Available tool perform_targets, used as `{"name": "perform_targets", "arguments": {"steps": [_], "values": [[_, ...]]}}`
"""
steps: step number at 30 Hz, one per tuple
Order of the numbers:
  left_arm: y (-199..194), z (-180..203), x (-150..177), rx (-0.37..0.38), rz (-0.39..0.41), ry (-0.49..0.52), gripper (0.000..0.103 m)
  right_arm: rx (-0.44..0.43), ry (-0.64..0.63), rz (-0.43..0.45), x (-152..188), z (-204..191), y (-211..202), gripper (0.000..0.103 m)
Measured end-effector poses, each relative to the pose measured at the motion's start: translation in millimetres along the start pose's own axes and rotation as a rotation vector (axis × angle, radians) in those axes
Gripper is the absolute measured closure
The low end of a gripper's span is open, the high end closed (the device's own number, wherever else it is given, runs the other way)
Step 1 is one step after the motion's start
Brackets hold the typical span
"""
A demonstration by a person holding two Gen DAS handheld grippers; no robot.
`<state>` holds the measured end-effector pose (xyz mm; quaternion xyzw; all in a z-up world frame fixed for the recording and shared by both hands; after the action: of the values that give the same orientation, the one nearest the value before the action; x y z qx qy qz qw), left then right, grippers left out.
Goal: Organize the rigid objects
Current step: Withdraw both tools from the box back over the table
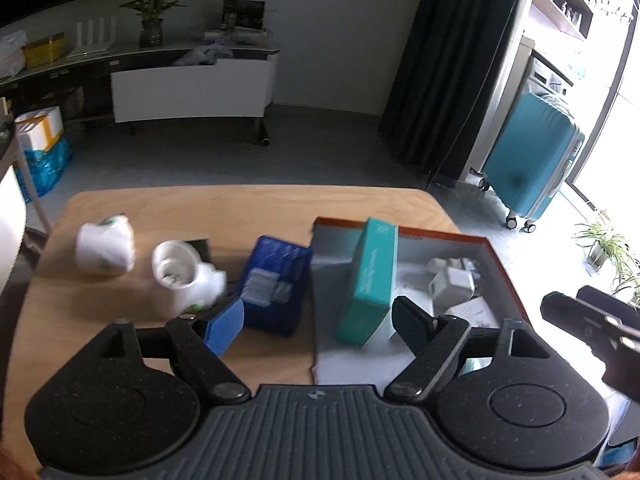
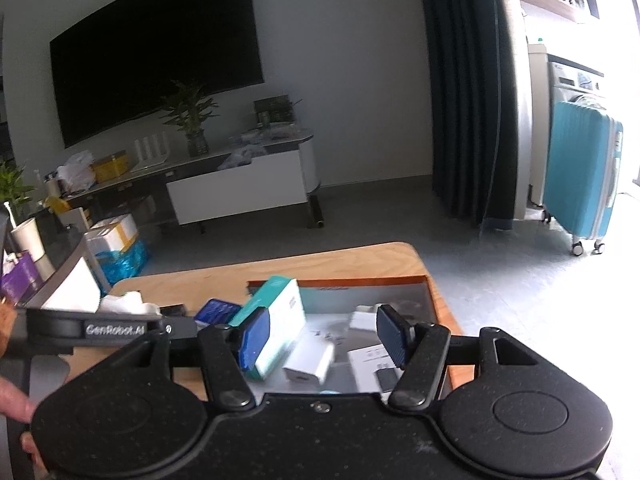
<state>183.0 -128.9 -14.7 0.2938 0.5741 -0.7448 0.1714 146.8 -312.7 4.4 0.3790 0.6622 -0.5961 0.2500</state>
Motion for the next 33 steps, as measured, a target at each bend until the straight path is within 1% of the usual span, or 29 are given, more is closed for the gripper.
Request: {"name": "perform_targets", "arguments": {"steps": [18,25,33], "values": [[-30,-91,29,-0.111,0.018,-0.148,0.019,-0.114,-0.091,-0.084,15,-79,21,0.030],[-32,-113,34,-0.133,0.018,-0.189,0.019,-0.140,-0.125,-0.104,22,-102,29,0.030],[-33,-131,38,-0.147,0.012,-0.223,0.019,-0.158,-0.149,-0.118,26,-115,35,0.030]]}}
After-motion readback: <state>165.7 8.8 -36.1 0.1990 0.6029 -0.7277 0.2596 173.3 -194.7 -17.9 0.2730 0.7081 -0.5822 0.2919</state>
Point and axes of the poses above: each gripper's, at about its wrist camera, not at the fingertips, and y roughly the way its jaws point, z to its right, x to its underside, the point moved 9 cm from there along y, roughly the way its jaws point, and after that the axes turned 7 degrees about -z, right-handed, at the moved point
